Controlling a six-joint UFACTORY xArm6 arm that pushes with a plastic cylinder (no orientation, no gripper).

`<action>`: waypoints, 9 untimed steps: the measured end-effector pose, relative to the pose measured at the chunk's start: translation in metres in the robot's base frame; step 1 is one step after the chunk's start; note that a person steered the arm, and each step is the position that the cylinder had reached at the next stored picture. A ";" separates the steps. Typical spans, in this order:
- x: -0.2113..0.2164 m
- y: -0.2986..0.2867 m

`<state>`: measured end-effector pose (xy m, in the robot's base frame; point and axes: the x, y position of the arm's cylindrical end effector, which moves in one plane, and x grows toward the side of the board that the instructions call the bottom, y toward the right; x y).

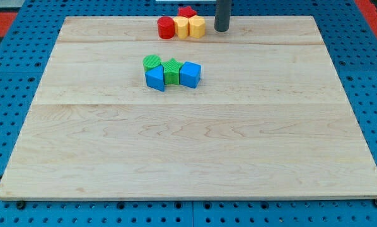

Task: Separate yellow blocks and red blocks from each other

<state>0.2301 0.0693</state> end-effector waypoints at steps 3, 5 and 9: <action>-0.038 0.056; -0.038 0.030; -0.038 -0.031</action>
<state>0.1922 0.0385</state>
